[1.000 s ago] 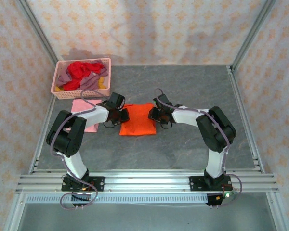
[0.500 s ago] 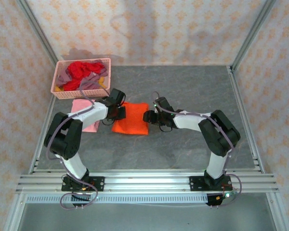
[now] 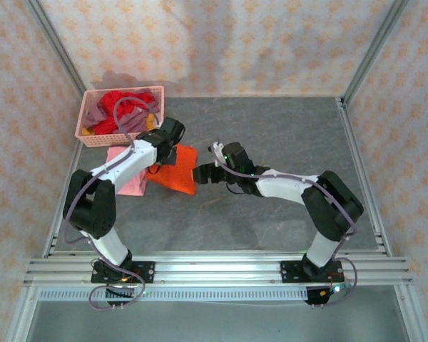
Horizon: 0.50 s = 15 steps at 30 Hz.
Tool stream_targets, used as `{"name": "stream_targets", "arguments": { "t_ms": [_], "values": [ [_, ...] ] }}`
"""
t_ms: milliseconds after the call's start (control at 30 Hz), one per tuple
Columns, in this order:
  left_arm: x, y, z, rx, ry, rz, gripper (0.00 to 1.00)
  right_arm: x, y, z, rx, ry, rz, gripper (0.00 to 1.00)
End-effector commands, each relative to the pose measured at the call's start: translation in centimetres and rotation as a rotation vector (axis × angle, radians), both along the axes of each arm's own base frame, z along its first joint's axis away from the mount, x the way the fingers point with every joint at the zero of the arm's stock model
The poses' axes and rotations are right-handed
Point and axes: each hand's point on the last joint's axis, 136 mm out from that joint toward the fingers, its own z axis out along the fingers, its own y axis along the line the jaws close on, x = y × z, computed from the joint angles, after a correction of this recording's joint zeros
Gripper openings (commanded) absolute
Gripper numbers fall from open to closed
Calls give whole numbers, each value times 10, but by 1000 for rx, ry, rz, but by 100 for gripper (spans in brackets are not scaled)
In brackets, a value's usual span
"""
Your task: Fold and stack the t-shirts
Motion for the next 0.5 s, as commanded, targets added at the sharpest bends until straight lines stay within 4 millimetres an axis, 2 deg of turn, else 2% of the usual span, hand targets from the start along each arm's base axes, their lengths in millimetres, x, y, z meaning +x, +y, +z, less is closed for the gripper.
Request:
{"name": "stream_targets", "arguments": {
  "t_ms": [0, 133, 267, 367, 467],
  "values": [
    [-5, 35, 28, 166, 7, 14, 0, -24, 20, 31, 39, -201, 140, 78],
    [-10, 52, 36, 174, 16, 23, 0, -38, 34, 38, 59, -283, 204, 79],
    [-14, 66, 35, 105, 34, 45, 0, -49, 46, 50, 119, -320, 259, 79],
    [-16, 71, 42, 88, 24, 50, 0, -52, 49, 52, 133, -317, 274, 78],
    [-17, 82, 50, 143, 33, 60, 0, -53, 49, 50, 129, -318, 282, 78]
  ]
}}
